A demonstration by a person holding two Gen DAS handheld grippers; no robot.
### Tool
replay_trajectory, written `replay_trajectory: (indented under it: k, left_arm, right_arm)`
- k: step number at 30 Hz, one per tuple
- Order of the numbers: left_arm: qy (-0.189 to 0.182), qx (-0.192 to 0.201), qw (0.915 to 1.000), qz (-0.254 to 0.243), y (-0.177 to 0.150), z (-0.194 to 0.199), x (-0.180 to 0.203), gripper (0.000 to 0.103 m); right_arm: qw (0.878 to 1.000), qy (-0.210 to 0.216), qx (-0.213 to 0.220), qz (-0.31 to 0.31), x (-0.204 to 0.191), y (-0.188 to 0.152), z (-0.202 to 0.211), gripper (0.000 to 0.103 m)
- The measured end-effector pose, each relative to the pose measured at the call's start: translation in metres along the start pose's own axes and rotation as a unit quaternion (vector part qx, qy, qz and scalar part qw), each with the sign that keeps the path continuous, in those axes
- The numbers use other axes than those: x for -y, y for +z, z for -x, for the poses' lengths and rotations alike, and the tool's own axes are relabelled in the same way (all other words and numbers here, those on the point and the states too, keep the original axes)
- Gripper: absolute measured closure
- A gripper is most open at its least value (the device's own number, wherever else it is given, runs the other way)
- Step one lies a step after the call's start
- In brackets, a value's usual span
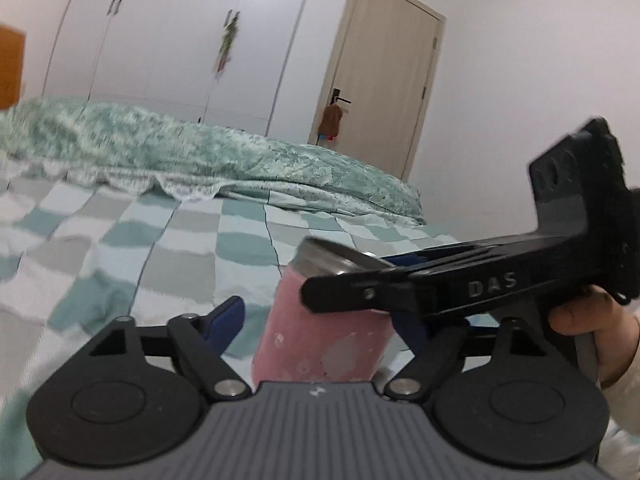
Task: Flip cup upright
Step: 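Open the left gripper and turn the tumbler rim-up with the right gripper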
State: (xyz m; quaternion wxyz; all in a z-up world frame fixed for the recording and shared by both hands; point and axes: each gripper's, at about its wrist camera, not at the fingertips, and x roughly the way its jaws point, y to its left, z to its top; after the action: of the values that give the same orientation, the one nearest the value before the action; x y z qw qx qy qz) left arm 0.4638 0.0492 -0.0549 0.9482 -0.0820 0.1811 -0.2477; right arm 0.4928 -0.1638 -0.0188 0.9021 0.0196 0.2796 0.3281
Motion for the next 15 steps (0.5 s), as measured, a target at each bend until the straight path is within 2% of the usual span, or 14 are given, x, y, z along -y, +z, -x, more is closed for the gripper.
replay_trajectory:
  k: [6, 10, 12, 15]
  left_arm:
    - [0.057, -0.037, 0.9977, -0.006, -0.016, 0.027, 0.019, 0.014]
    - [0.112, -0.051, 0.9924, -0.011, -0.033, 0.035, 0.024, 0.007]
    - [0.121, -0.061, 0.9908, -0.001, -0.037, 0.035, 0.022, 0.007]
    - [0.122, -0.073, 0.9898, 0.009, -0.040, 0.040, 0.021, 0.007]
  right_arm:
    - [0.997, -0.063, -0.030, 0.016, -0.018, -0.016, 0.033, 0.020]
    - [0.994, -0.085, -0.073, 0.008, -0.025, -0.041, 0.024, 0.020]
    - [0.995, -0.089, -0.046, 0.020, -0.029, -0.053, 0.028, 0.019]
    - [0.994, -0.098, -0.055, 0.016, -0.034, -0.054, 0.032, 0.019]
